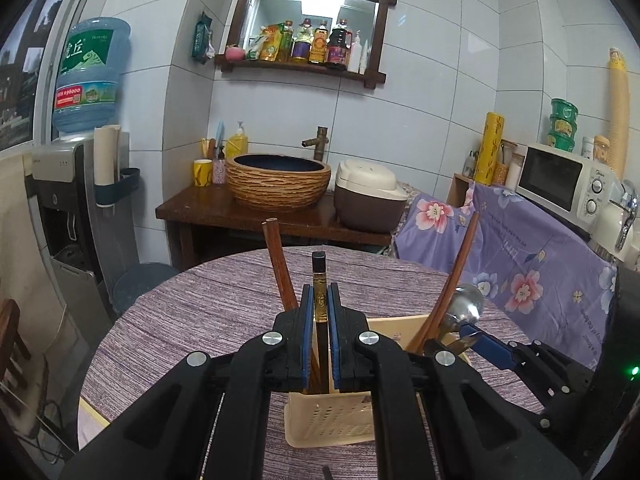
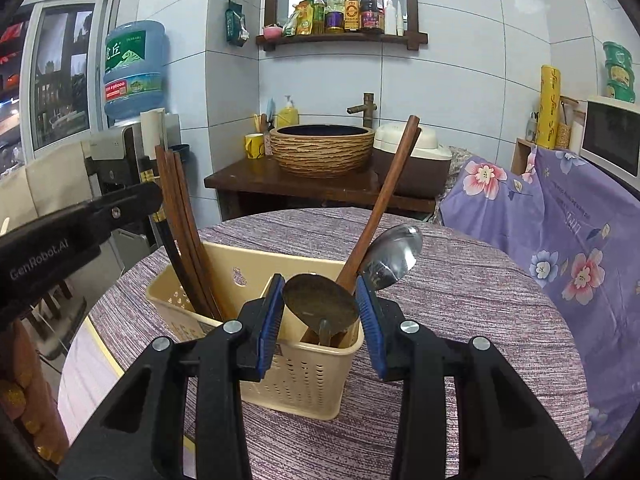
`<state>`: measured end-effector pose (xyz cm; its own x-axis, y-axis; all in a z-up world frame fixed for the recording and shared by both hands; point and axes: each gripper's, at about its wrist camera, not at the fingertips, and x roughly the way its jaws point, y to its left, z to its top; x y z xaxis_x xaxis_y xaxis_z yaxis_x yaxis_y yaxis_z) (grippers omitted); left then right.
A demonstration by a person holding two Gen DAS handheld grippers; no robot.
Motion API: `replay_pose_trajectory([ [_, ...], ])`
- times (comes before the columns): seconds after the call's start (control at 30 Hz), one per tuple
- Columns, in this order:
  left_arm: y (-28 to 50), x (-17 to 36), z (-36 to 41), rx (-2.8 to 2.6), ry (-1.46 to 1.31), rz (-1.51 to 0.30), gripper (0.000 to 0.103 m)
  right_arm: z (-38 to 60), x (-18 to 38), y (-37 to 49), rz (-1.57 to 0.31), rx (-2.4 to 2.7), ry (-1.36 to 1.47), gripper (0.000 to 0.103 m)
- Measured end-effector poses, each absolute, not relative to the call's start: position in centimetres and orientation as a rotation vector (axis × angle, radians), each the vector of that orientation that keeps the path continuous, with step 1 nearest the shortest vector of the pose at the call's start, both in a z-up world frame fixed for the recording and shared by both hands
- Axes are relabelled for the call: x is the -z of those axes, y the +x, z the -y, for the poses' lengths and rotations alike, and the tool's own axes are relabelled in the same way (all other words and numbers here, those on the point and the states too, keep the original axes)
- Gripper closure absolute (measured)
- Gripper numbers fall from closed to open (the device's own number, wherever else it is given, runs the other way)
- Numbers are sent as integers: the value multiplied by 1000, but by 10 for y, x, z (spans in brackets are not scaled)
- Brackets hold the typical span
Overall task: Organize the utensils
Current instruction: 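Open both tools and pull them back from the holder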
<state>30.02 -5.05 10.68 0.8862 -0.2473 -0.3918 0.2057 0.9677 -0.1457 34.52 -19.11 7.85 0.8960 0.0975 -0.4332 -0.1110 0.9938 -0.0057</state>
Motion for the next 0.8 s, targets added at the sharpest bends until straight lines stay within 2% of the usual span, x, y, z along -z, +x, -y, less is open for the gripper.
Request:
replay_pose_trajectory([
  [0.07,299,-108,49,237,-108,-424,95,191,-79,343,-442,-113,-33,63],
  [0.1,297,-111,47,238,-107,-423,94,192,-79,341,-436,-114,-31,57],
  [0.17,291,-113,44,243,-108,-418,86,192,-81,333,-414,-108,-27,53],
  [0.23,281,-116,39,239,-111,-404,67,194,-84,322,-396,-102,-37,44],
  [0.4,253,-107,28,208,-97,-414,57,192,-80,291,-410,-90,-79,42],
  [0.8,206,-1,4,132,-75,-655,55,172,24,247,-792,-188,-89,42],
])
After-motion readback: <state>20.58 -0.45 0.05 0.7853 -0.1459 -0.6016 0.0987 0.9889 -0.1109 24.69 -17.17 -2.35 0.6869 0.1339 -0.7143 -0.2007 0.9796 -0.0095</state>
